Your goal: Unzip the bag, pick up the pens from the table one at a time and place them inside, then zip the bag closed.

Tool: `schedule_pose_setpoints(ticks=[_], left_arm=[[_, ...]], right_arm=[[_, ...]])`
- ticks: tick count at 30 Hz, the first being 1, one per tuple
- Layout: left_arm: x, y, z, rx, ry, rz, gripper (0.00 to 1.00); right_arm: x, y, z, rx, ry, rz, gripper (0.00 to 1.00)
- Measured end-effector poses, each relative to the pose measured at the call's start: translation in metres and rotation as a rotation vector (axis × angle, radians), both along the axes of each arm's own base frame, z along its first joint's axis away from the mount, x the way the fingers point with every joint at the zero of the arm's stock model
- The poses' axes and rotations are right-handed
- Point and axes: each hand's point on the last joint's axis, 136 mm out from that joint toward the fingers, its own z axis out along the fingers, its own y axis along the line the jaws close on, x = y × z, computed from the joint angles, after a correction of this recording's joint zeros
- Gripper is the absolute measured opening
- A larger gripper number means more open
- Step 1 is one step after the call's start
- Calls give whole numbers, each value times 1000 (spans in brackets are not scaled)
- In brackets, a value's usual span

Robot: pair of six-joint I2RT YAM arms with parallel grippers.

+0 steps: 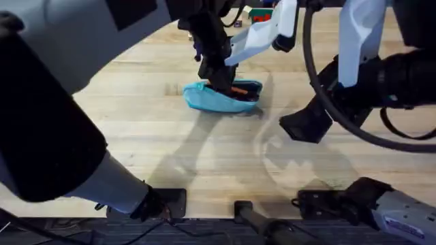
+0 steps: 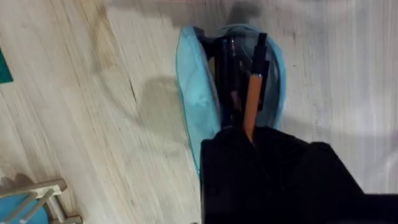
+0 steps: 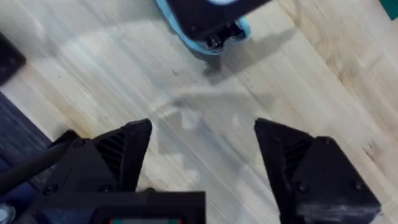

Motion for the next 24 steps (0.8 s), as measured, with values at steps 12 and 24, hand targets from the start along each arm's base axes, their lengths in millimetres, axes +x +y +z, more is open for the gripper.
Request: schedule_pose_setpoints(ticks=[12, 24], left_arm=[[-3, -12, -11, 8, 17, -18, 44], [3, -12, -15, 23, 27, 74, 44]], right_arm=[[0, 0, 0, 0, 0, 0, 998], [0, 0, 0, 0, 0, 0, 997]])
